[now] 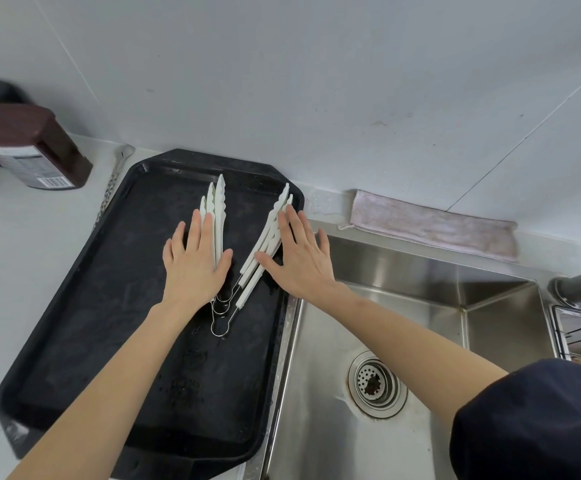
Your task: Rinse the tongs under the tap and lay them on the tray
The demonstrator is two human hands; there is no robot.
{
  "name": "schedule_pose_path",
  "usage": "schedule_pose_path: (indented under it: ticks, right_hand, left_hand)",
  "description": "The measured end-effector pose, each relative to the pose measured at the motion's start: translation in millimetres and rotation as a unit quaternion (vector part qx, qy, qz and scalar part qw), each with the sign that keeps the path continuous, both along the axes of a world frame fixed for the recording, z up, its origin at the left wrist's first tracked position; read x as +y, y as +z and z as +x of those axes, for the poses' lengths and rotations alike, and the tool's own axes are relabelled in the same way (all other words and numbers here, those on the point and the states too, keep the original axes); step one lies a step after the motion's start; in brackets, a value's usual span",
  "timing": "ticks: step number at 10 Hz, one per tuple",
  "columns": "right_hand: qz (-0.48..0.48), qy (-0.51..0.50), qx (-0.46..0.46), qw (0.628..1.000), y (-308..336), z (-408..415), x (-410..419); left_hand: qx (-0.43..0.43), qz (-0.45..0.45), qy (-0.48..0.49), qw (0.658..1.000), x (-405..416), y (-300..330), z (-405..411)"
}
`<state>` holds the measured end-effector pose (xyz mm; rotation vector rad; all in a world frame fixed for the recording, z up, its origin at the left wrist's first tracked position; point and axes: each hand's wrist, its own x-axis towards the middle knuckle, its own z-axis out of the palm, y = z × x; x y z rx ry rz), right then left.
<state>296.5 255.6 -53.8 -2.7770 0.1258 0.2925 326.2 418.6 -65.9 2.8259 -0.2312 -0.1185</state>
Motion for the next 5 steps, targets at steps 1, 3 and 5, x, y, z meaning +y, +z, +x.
schedule_pose_path:
  ticks: [1, 3, 5]
  right_hand:
    - [-0.004, 0.001, -0.001, 1.0, 1, 1, -1]
    - [0.001, 0.006, 0.006, 1.0, 11, -3, -7]
    - [-0.012, -0.01, -0.023, 1.0, 40, -13, -23]
  left_hand:
    - [0.006, 0.004, -0.001, 1.0, 1, 0, 1]
    - [0.024, 0.018, -0.001, 1.0, -2, 7, -1]
    - [-0.016, 0.014, -0.029, 0.999, -18, 35, -5]
